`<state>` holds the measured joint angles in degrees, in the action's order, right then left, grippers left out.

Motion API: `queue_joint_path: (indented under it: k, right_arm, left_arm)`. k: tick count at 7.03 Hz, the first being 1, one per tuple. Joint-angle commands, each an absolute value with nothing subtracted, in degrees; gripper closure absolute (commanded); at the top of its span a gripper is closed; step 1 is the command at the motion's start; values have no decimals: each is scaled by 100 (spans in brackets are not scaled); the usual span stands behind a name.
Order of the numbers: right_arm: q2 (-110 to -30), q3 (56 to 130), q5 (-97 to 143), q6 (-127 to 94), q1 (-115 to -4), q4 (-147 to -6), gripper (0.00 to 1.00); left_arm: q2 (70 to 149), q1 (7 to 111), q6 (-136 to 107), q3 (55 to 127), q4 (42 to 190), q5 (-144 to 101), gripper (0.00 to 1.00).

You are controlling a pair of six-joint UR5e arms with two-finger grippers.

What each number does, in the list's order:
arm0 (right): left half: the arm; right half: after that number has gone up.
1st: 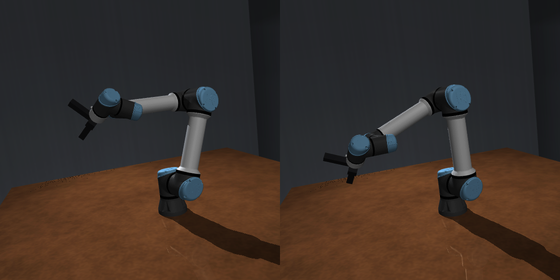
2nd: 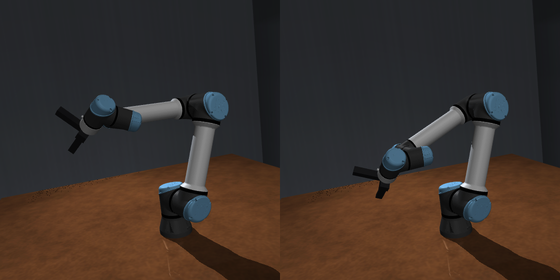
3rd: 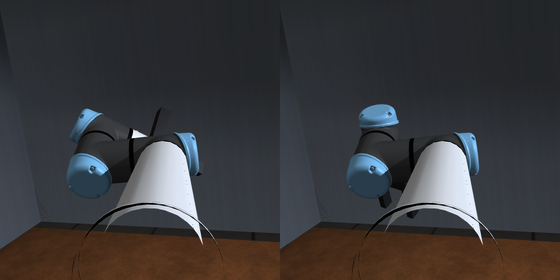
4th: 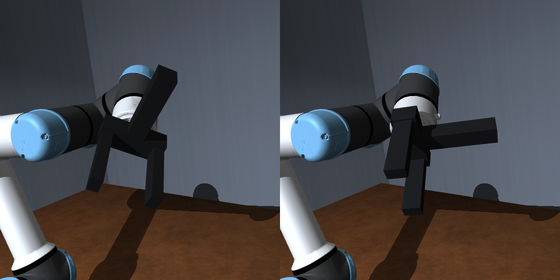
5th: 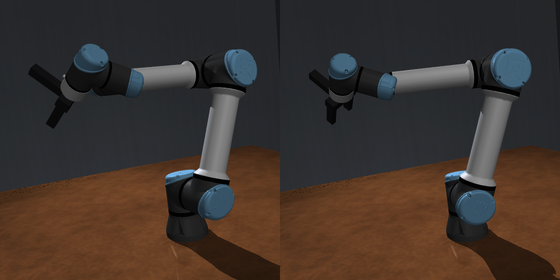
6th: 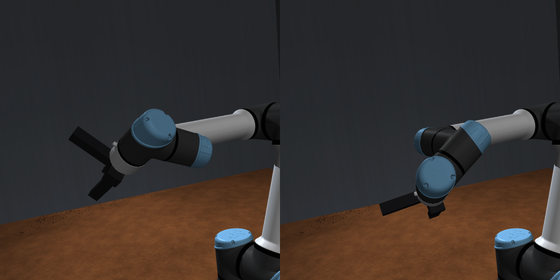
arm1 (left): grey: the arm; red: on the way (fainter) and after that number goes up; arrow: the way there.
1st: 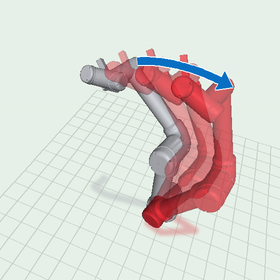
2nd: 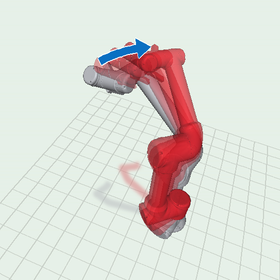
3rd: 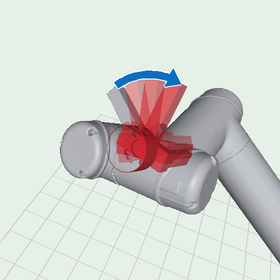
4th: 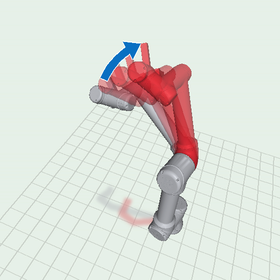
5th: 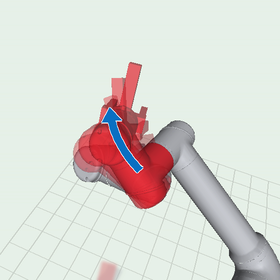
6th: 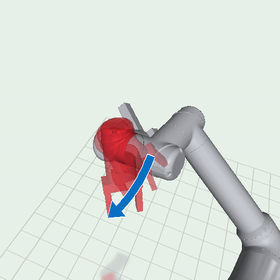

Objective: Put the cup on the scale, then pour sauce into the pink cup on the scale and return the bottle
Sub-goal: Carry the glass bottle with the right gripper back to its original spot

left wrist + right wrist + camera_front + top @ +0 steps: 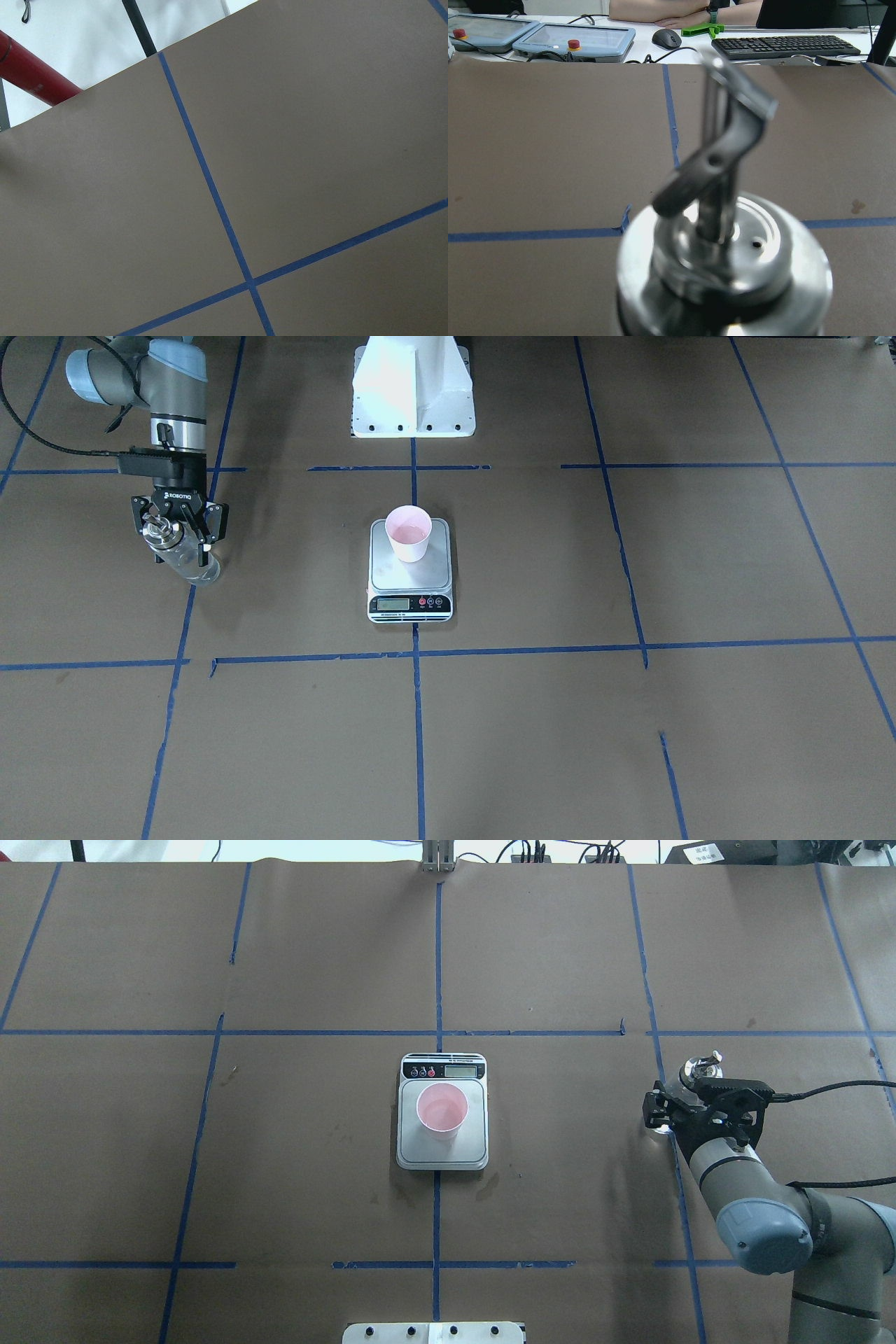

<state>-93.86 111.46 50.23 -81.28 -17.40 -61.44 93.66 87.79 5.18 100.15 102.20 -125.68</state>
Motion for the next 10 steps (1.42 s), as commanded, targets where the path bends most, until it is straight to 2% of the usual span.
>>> queue_joint_path:
  k: [1,2,3,4,5,10]
  right_arm:
    - [-9413,11144,5115,-8104,-1749,-6135,73]
    - [-9413,11153,5159,-8104,-1775,-6135,54]
    - [-9422,11162,5203,-8086,-1810,-6135,41]
    - [-9413,11162,5212,-8086,-1811,-6126,4]
    - [-9413,11171,5212,-8086,-1811,-6126,0]
    - [-9631,11320,6229,-8095,-1819,-6214,0]
  left_arm:
    - [9404,8771,519,9993,10213,-12568,0]
    - [9413,8771,519,9976,10213,-12568,0]
    - [9422,8771,519,9967,10213,-12568,0]
    - [9422,8771,519,9958,10213,-12560,0]
    - [9431,8771,519,9941,10213,-12568,0]
    - [9431,8780,519,9932,10204,-12560,0]
